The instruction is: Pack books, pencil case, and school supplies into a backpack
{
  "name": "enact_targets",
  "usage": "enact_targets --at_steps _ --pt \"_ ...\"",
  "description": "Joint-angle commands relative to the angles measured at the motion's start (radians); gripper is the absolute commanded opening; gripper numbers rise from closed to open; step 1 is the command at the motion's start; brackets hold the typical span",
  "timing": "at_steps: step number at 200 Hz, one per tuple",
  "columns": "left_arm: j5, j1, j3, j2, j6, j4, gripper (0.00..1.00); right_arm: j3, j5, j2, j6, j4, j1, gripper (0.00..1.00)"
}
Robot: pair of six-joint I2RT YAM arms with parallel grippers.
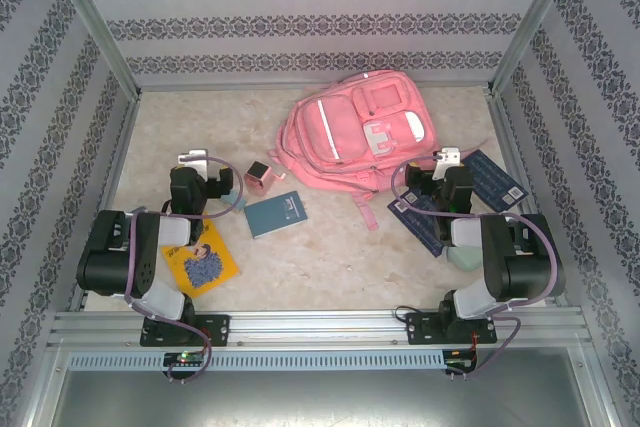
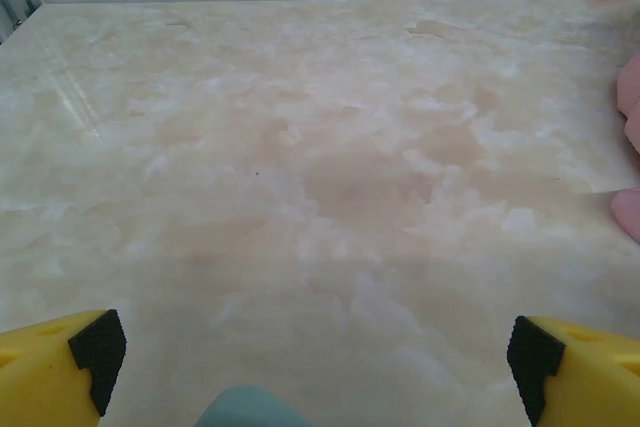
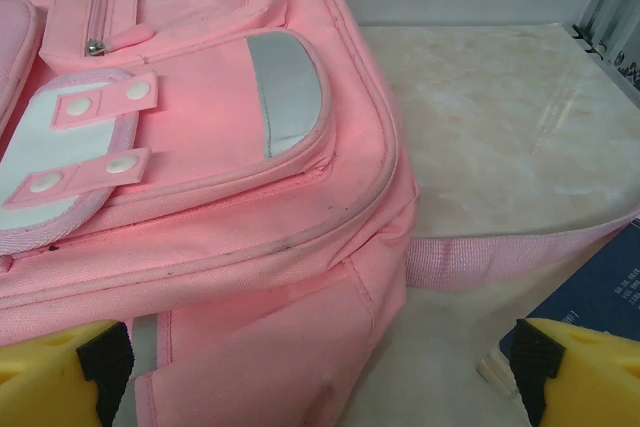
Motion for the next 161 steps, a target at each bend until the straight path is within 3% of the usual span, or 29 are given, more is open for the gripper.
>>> enact_targets --at_steps 1,161 --pt "-0.002 0.003 -0.007 0.007 0.015 0.001 1.00 0.006 -0.017 -0.003 0.002 0.024 0.001 0.98" --pt "-0.002 0.004 -0.005 0.006 0.013 -0.004 1.00 0.004 -0.017 -0.005 0.004 0.024 0.001 0.98"
